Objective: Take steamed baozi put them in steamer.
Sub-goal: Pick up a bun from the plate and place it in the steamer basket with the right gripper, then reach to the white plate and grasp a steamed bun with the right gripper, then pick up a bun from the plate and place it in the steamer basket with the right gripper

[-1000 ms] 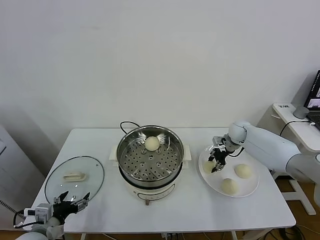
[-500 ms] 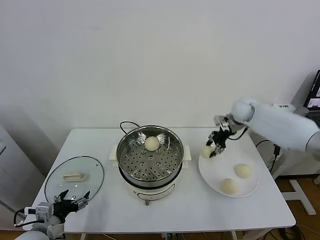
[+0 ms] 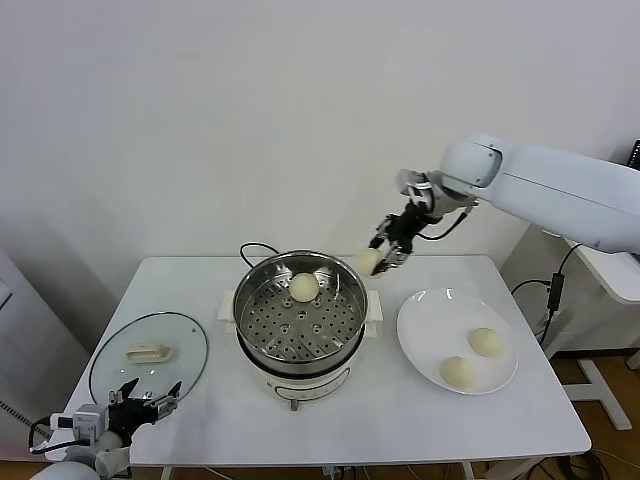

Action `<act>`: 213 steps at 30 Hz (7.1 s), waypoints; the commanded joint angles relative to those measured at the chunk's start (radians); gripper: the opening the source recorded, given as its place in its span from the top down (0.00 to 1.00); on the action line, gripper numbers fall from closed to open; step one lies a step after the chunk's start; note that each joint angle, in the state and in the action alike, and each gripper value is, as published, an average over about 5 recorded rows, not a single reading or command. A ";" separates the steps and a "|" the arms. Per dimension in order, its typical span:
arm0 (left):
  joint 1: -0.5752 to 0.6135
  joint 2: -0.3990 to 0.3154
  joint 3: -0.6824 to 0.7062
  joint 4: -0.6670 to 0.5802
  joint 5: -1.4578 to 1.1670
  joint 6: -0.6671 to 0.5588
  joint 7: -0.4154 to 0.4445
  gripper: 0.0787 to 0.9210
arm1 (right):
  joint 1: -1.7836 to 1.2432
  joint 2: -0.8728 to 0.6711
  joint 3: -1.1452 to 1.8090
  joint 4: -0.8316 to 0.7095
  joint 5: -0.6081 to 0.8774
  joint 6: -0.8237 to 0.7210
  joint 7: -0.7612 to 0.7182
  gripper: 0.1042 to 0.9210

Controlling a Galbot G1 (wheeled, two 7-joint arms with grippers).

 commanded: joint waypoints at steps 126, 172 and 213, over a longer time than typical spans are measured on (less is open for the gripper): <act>0.004 0.018 -0.001 0.007 0.004 -0.025 0.006 0.12 | -0.612 -0.297 0.224 -0.160 -0.605 0.185 -0.090 0.31; -0.015 0.031 0.015 0.013 0.002 -0.023 0.004 0.12 | -0.175 0.137 0.318 0.012 -0.654 0.853 -0.108 0.55; -0.002 0.033 0.004 0.019 0.000 -0.035 0.005 0.12 | -0.430 0.233 0.383 0.072 -1.114 1.068 -0.113 0.48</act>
